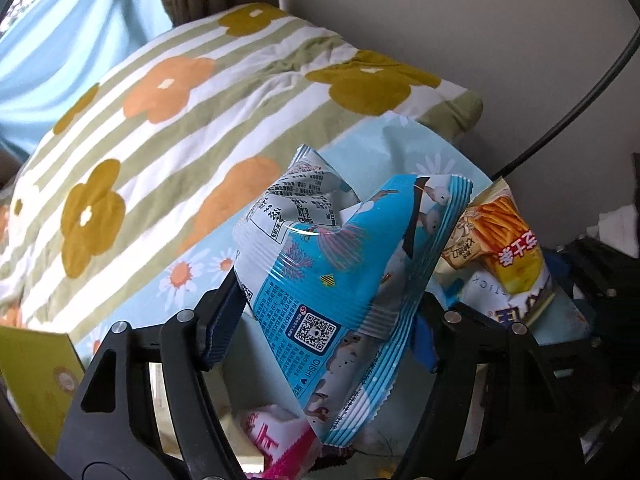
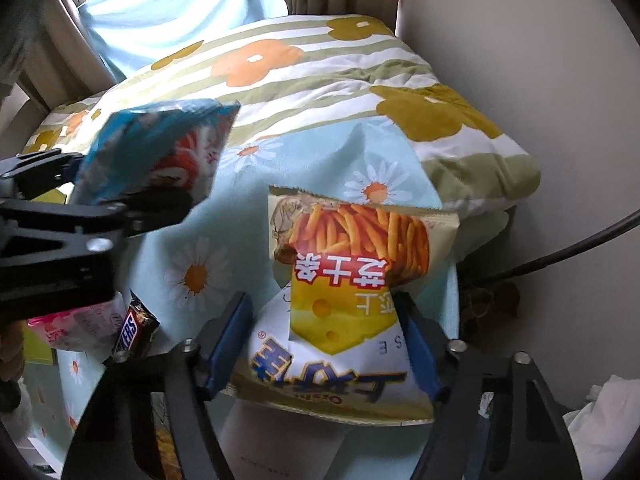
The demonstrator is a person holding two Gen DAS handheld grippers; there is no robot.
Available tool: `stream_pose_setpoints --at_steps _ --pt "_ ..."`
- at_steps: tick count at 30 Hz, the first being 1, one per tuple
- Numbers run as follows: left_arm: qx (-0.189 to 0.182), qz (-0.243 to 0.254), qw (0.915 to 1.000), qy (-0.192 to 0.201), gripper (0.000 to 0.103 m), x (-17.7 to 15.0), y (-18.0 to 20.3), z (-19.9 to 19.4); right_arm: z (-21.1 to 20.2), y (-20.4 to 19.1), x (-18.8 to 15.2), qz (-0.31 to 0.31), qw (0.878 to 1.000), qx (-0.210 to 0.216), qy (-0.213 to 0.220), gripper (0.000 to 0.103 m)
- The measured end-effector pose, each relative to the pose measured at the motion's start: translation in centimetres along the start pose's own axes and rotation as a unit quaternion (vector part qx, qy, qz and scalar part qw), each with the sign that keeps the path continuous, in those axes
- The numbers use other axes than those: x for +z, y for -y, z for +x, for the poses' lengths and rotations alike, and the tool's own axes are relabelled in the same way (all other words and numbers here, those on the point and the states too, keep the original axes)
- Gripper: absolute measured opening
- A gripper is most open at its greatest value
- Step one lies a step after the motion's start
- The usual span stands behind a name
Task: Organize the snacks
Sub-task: 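Grasp the cheese stick bag with the right tool while the left tool grasps the blue bag, then carry both bags over the cardboard box and open both tools to drop them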
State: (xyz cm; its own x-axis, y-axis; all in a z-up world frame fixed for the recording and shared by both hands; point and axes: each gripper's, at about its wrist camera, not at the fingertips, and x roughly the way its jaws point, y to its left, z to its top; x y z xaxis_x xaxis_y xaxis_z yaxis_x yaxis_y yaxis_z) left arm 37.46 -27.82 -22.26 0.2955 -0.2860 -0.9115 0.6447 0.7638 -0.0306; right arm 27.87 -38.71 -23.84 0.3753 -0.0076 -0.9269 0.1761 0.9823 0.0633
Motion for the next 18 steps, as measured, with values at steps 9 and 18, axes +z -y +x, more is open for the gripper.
stream_pose_setpoints --at_steps 9,18 --pt "0.008 -0.02 0.9995 0.024 0.068 -0.9 -0.6 -3.2 -1.2 0.1 -0.5 0.004 1.0 0.006 0.007 0.046" --pt "0.02 -0.043 0.9965 0.069 0.068 -2.3 -0.2 -9.1 -6.4 -0.5 -1.0 0.003 0.998 0.024 0.052 0.044"
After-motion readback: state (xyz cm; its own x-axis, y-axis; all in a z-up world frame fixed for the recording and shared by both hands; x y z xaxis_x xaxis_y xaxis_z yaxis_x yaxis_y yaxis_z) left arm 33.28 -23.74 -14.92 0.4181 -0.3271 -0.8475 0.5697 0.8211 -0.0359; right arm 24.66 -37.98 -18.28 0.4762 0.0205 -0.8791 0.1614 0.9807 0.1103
